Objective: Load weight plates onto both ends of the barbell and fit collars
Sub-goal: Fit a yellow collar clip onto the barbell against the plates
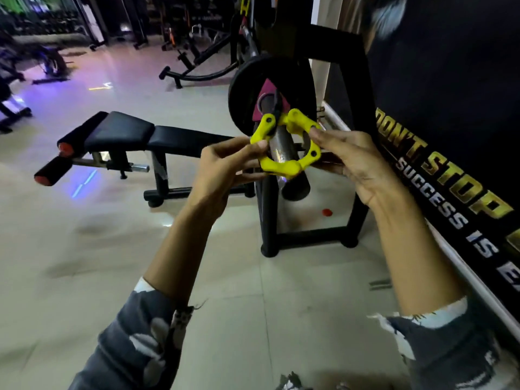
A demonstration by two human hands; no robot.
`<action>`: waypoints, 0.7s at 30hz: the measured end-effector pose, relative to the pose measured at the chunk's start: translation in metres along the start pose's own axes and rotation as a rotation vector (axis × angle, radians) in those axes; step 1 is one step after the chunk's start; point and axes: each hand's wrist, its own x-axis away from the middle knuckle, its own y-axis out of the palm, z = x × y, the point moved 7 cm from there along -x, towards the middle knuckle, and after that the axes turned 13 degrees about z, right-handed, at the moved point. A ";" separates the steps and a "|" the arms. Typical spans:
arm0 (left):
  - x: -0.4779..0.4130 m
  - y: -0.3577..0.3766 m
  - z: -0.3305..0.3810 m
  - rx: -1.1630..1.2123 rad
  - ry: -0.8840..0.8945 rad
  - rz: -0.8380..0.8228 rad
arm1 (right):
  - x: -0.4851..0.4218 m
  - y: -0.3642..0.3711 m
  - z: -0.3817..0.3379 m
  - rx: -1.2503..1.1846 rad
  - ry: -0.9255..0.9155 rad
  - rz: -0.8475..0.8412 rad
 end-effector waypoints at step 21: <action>-0.022 0.002 -0.078 -0.111 0.053 0.038 | -0.013 0.000 0.090 -0.126 0.071 0.104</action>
